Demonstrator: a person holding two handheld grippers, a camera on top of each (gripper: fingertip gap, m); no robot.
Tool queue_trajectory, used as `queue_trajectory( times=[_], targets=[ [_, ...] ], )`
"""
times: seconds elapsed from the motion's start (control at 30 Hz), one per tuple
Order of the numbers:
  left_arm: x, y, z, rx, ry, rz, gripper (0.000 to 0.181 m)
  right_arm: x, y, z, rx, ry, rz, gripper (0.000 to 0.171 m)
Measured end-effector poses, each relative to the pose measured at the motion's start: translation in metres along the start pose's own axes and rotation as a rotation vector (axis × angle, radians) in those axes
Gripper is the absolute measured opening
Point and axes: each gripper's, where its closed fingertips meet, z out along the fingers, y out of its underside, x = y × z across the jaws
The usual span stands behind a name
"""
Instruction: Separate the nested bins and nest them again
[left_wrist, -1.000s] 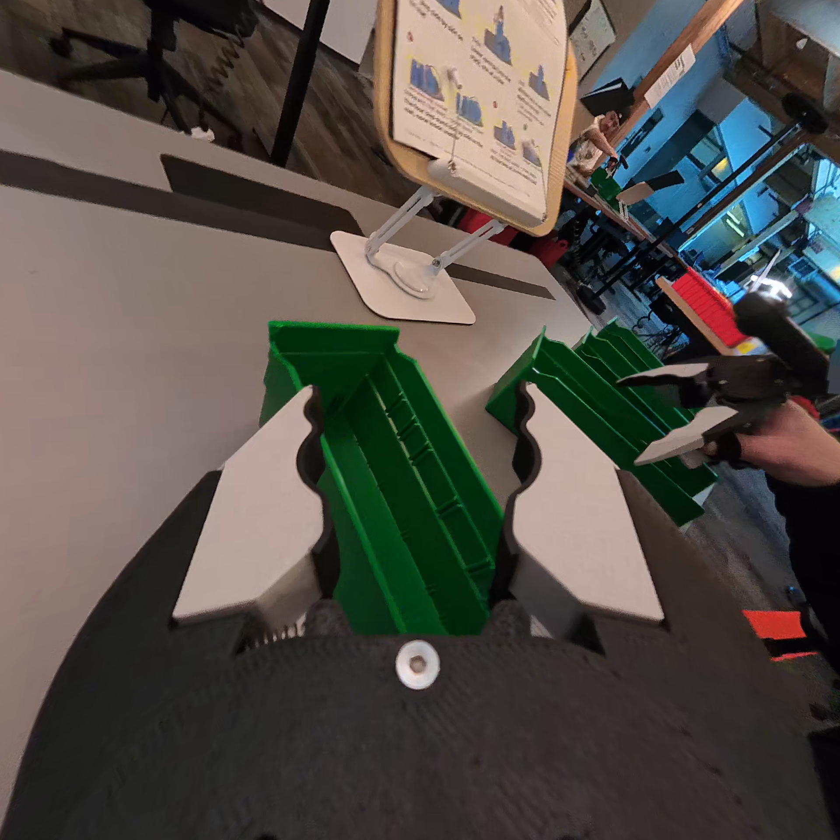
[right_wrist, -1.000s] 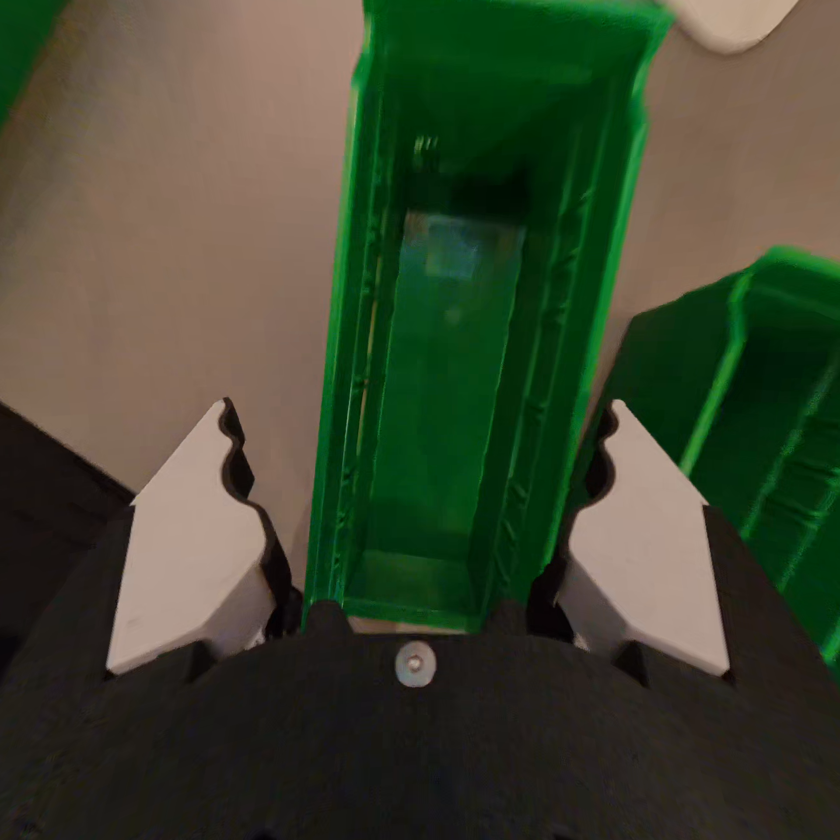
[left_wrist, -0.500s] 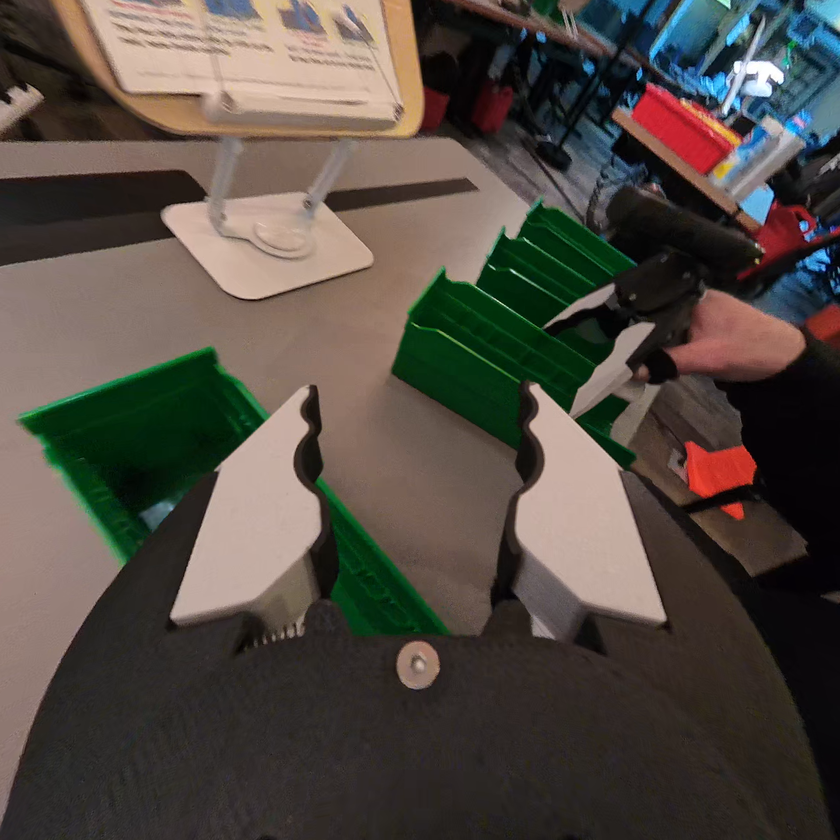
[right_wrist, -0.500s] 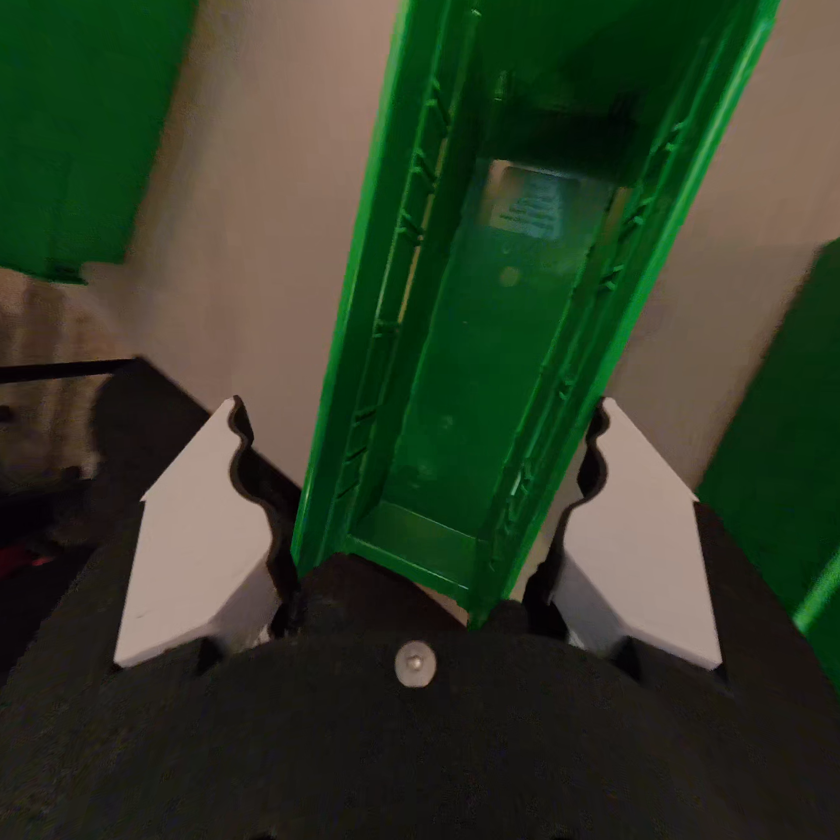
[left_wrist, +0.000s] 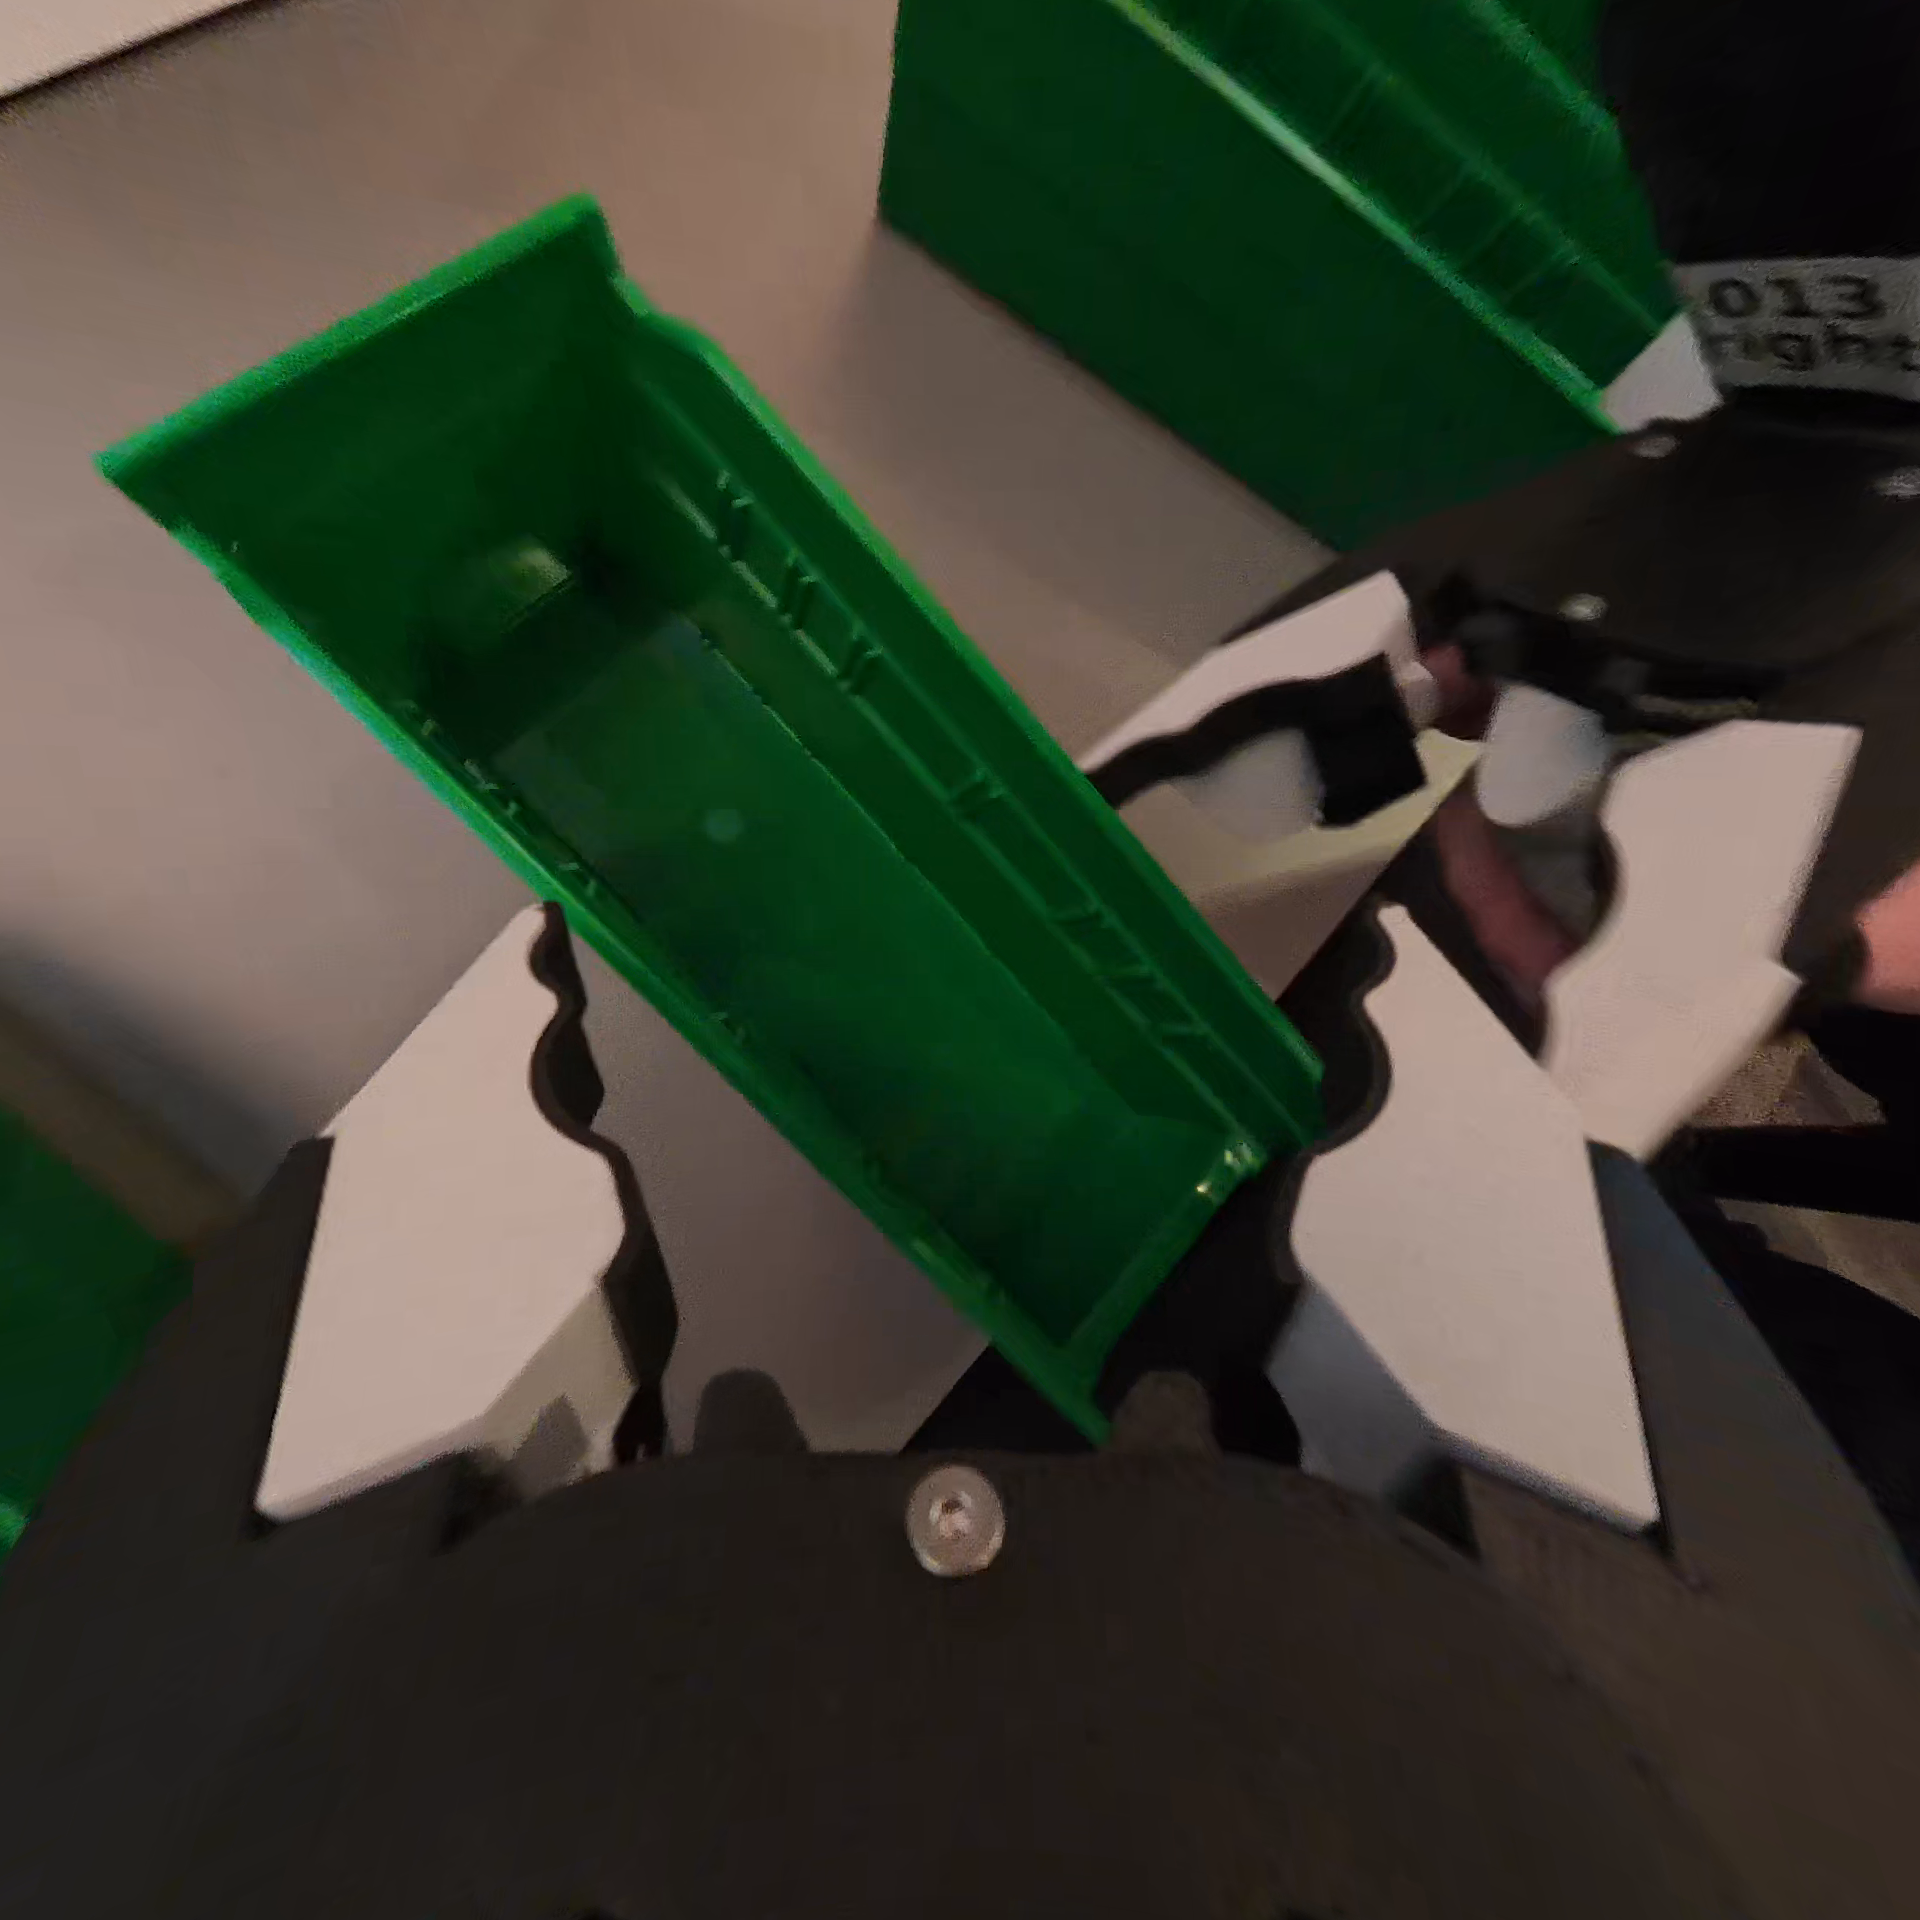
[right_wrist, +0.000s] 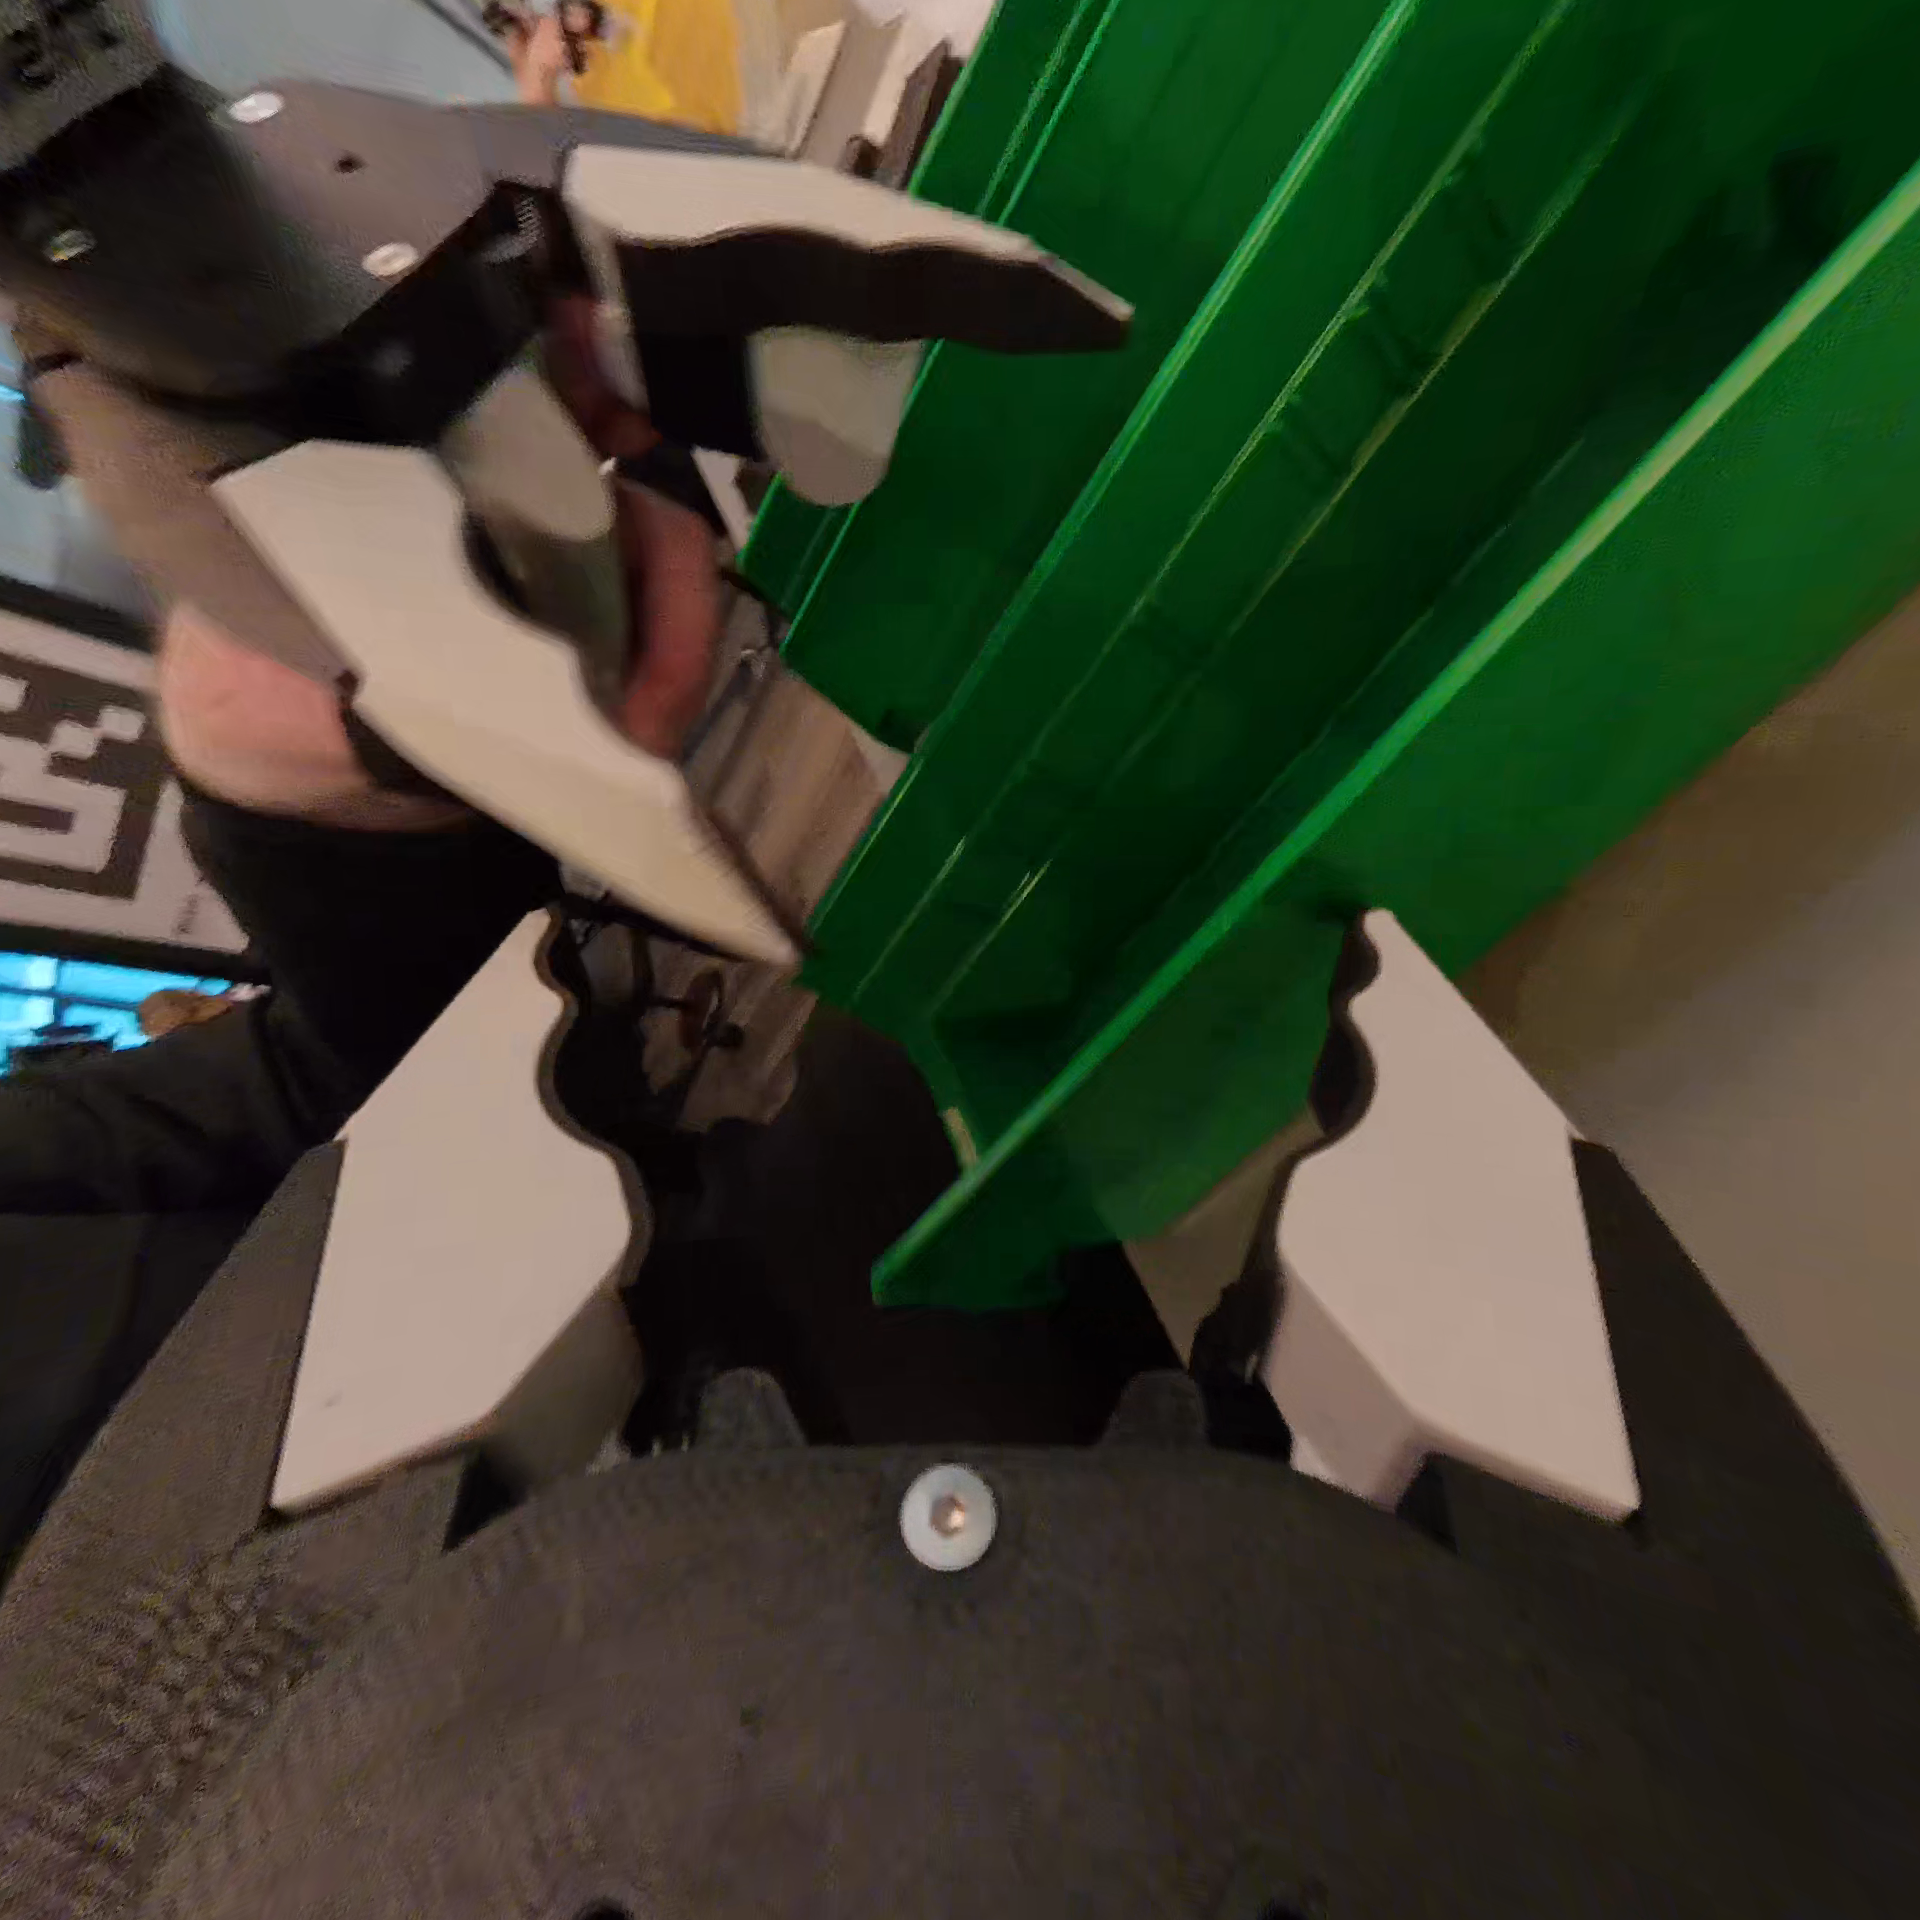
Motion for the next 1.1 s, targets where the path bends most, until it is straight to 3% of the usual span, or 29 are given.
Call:
queue_trajectory(
  times=[0.13, 0.2, 0.27, 0.33, 0.53, 0.7, 1.1],
  targets=[
    [-0.019, 0.008, 0.018, -0.050, -0.144, -0.002, 0.153, -0.011, 0.022, -0.003, -0.004, -0.063, -0.054, 0.137],
    [-0.019, 0.012, 0.032, -0.071, -0.131, -0.054, 0.156, -0.017, 0.039, 0.004, -0.054, -0.083, -0.116, 0.139],
    [-0.034, 0.021, 0.042, -0.126, -0.224, -0.030, 0.158, -0.015, 0.057, 0.013, -0.133, -0.053, -0.199, 0.140],
    [-0.030, 0.030, 0.052, -0.185, -0.189, -0.032, 0.158, -0.019, 0.068, 0.019, -0.191, -0.071, -0.244, 0.146],
    [-0.036, 0.040, 0.055, -0.323, -0.270, 0.015, 0.156, -0.012, 0.079, 0.027, -0.233, -0.070, -0.254, 0.137],
    [-0.040, 0.035, 0.051, -0.316, -0.269, -0.002, 0.134, -0.014, 0.073, 0.030, -0.202, -0.086, -0.251, 0.134],
    [-0.050, 0.026, 0.044, -0.252, -0.227, -0.003, 0.112, 0.003, 0.070, 0.033, -0.233, -0.042, -0.275, 0.130]
  ],
)
